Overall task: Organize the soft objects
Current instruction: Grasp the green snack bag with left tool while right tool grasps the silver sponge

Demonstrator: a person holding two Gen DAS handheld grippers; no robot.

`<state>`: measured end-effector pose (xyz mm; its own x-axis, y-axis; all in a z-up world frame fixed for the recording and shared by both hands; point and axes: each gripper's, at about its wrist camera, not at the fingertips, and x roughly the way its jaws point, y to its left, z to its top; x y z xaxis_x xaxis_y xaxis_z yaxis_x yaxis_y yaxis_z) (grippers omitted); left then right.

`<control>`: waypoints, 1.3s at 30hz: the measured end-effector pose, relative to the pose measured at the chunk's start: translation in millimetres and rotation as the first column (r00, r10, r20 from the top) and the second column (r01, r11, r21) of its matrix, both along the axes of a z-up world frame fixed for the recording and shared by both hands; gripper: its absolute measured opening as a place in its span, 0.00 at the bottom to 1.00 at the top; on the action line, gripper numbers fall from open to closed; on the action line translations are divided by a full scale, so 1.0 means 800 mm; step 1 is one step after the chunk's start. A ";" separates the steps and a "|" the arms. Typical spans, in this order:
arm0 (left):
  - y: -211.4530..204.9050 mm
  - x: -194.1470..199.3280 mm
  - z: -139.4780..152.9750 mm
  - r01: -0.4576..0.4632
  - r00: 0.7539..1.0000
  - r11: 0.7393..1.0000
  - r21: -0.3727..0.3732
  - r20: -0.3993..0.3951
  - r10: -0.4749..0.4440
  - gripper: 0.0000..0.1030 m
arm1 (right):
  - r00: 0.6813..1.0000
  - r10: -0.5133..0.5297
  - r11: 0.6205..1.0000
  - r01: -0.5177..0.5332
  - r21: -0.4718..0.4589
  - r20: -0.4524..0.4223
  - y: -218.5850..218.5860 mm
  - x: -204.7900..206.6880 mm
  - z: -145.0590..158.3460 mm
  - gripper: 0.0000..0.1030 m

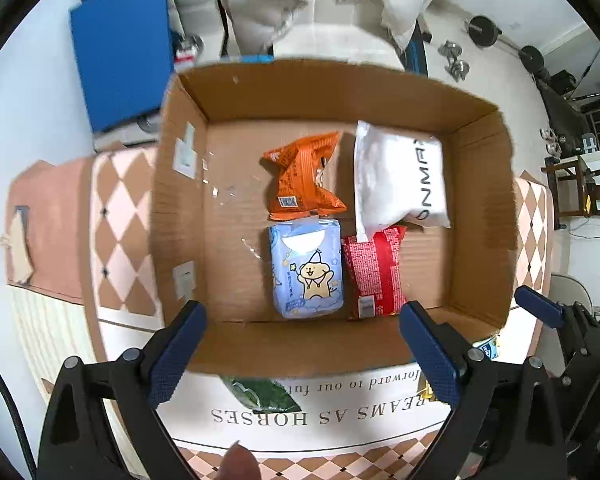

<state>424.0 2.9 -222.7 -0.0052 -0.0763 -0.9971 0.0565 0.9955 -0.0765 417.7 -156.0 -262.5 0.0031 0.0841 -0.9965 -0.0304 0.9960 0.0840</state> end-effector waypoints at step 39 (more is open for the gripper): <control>0.043 -0.248 -0.193 0.068 0.979 0.993 0.094 -0.200 -0.048 0.34 | 0.846 -0.431 0.895 0.445 -0.029 -0.314 -0.175 -0.302 -0.164 0.61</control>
